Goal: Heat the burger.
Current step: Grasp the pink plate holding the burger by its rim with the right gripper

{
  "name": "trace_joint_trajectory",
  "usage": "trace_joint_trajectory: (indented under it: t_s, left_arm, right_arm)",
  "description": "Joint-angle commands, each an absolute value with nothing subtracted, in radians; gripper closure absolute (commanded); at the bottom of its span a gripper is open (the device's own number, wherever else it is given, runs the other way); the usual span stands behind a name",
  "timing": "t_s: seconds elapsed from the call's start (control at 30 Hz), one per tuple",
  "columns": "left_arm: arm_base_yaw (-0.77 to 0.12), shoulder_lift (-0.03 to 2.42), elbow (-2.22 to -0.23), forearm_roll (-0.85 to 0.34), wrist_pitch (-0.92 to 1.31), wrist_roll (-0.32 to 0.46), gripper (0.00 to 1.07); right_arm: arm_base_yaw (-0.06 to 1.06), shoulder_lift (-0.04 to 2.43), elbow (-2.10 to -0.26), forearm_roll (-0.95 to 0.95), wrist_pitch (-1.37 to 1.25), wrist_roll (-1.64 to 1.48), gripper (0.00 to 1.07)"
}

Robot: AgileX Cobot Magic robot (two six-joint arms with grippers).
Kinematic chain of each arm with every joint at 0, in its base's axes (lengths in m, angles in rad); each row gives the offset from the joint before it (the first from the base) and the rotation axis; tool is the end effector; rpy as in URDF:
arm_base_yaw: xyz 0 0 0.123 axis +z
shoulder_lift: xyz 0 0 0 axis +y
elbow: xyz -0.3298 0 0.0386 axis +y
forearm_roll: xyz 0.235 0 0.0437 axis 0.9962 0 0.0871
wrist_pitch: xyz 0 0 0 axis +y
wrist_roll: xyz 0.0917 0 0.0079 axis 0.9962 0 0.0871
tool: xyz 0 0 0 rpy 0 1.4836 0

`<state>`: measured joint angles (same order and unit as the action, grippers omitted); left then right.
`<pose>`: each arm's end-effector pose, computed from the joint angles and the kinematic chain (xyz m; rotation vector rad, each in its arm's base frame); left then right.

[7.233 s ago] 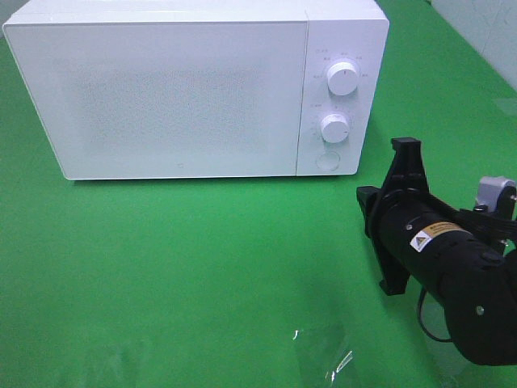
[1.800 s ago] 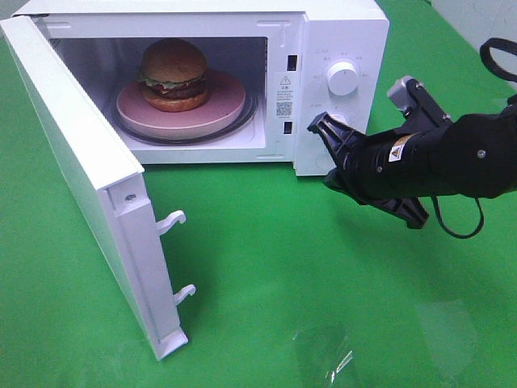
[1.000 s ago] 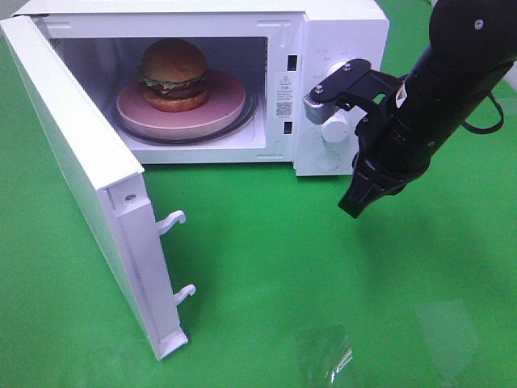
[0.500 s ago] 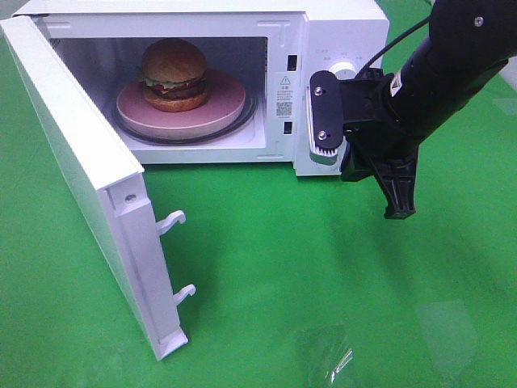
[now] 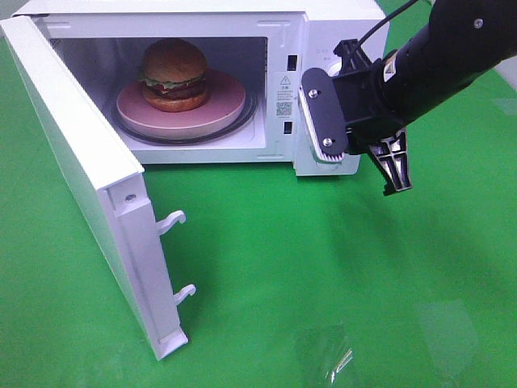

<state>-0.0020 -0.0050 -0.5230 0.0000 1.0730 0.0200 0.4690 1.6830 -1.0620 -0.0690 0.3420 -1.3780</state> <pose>-0.0665 0.0001 0.2753 0.0223 2.0285 0.0114 0.3138 0.1566 0.2745 -2.0363 1.4506 -0.4498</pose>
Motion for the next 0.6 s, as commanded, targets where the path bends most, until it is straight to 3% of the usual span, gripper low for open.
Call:
trace_joint_trajectory:
  t_s: [0.03, 0.07, 0.1, 0.13, 0.17, 0.27, 0.6]
  left_arm:
    - [-0.001, -0.009, -0.519, -0.006, 1.071, 0.016, 0.09]
    - [-0.001, -0.009, -0.519, -0.006, 1.071, 0.016, 0.09]
    - [-0.001, -0.009, -0.519, -0.006, 1.071, 0.016, 0.09]
    - [-0.001, -0.009, -0.519, -0.006, 1.071, 0.016, 0.09]
    - [-0.001, -0.009, -0.519, -0.006, 1.071, 0.016, 0.09]
    - [-0.001, -0.009, -0.519, -0.006, 1.071, 0.016, 0.09]
    - [-0.001, -0.009, -0.519, -0.006, 1.071, 0.016, 0.09]
  right_arm:
    - [0.478, 1.675, -1.069, -0.075, 0.303, -1.273, 0.63]
    - [0.484, 1.675, -1.069, -0.099, 0.298, -1.216, 0.44]
    - [0.494, 1.675, -1.069, -0.109, 0.301, -1.202, 0.35]
    - [0.494, 1.675, -1.069, -0.109, 0.301, -1.202, 0.35]
    - [0.505, 1.675, -1.069, -0.133, 0.307, -1.183, 0.20]
    - [0.528, 1.675, -1.069, -0.165, 0.309, -1.165, 0.08]
    - [0.576, 1.679, -1.080, -0.183, 0.307, -1.150, 0.11]
